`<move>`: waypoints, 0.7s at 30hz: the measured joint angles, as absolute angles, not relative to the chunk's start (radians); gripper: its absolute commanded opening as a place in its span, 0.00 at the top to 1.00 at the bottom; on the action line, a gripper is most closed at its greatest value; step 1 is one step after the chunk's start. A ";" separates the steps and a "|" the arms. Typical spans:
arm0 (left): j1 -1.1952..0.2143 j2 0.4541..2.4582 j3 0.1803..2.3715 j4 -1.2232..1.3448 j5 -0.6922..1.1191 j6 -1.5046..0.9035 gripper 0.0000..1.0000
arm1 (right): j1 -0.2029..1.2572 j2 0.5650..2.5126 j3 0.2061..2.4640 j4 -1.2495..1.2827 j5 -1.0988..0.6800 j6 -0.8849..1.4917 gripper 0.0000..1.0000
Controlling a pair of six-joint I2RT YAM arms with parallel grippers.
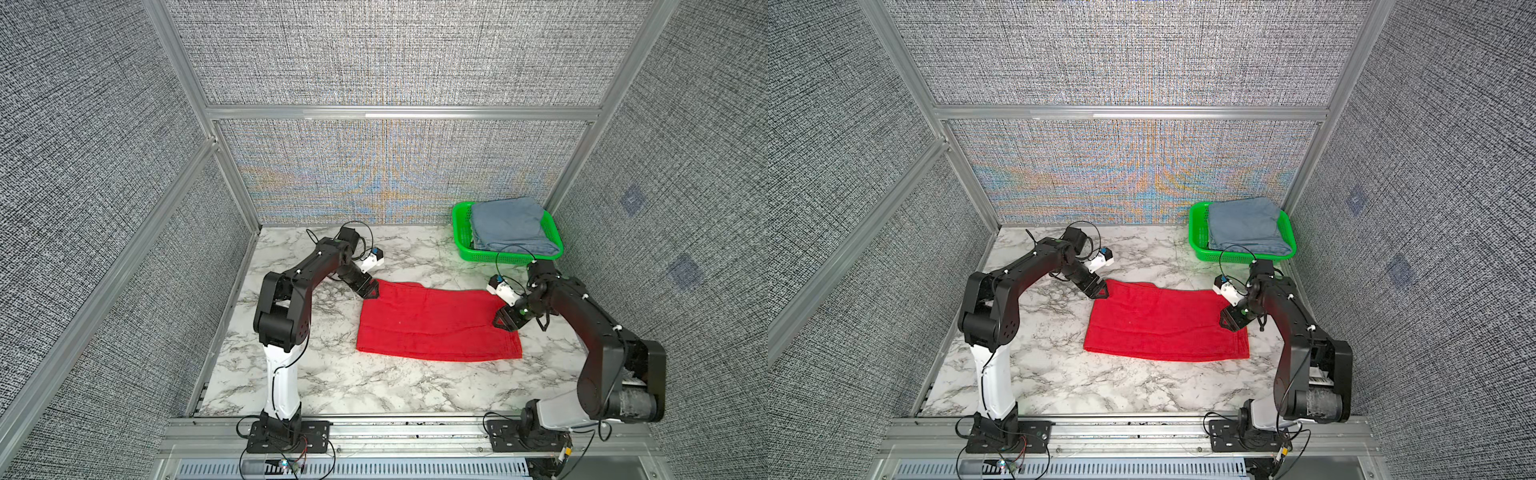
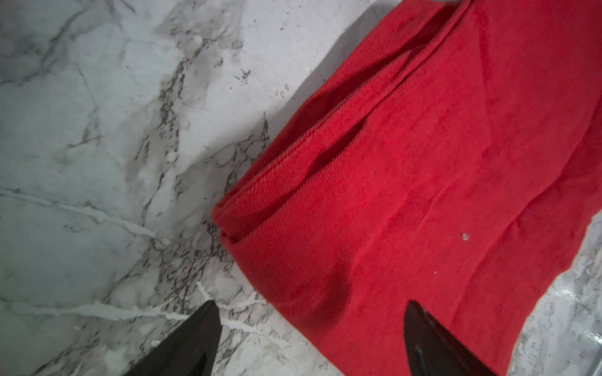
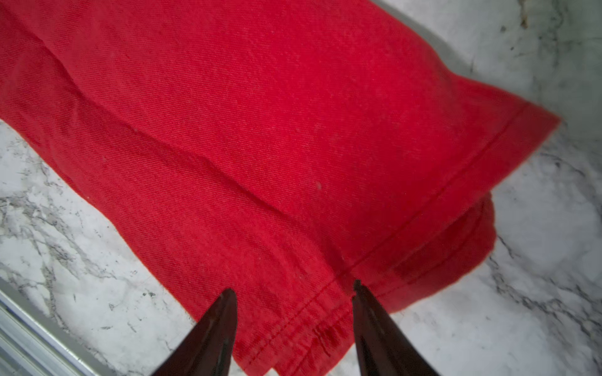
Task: Roll up the long pants
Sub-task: Adjust the long pant at the center of the board.
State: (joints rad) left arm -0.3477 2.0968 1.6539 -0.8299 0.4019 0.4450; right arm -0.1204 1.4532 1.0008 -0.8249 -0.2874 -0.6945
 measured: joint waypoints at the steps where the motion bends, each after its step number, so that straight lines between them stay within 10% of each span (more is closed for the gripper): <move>1: -0.348 2.102 1.662 -0.833 0.396 0.445 0.09 | -0.131 1.444 0.995 -0.821 -0.279 -0.689 0.40; 21: -0.350 2.189 1.760 -0.905 0.437 0.438 0.34 | -0.262 1.569 0.943 -0.766 -0.245 -0.667 0.37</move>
